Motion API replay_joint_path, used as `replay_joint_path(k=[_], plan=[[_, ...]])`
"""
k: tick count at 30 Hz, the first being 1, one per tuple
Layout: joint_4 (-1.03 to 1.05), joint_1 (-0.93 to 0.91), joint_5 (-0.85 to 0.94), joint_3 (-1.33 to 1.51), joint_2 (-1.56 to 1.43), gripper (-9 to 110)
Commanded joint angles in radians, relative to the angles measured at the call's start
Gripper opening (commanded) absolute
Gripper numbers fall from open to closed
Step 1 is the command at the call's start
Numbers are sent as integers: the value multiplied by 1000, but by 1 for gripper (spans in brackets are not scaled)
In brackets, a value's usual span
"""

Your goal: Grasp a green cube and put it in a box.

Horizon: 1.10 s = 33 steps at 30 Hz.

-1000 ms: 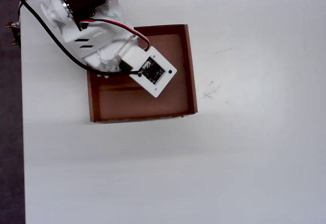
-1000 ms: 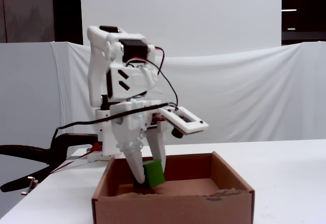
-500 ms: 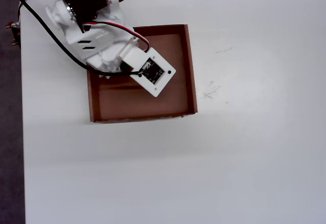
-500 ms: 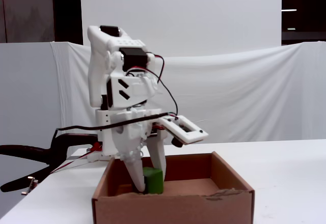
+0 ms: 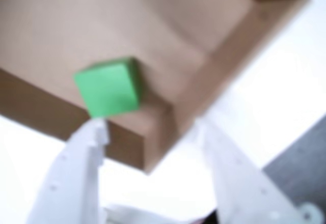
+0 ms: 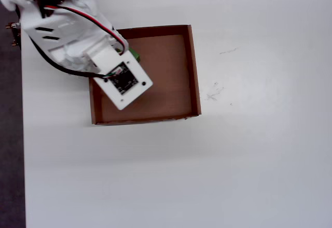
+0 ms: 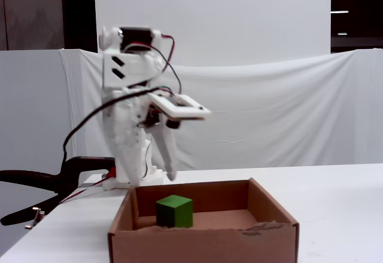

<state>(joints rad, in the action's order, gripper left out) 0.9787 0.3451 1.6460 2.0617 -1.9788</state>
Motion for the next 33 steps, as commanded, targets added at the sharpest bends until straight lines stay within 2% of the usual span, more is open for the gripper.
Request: replay_joint_path(k=[1, 9, 15, 26, 33], plan=[[84, -117, -5, -14, -212, 24], [236, -399, -92, 373, -696, 24], [290, -495, -202, 634, -966, 24], [308, -537, -388, 788, -1200, 24], [252, -543, -419, 911, -1206, 24]])
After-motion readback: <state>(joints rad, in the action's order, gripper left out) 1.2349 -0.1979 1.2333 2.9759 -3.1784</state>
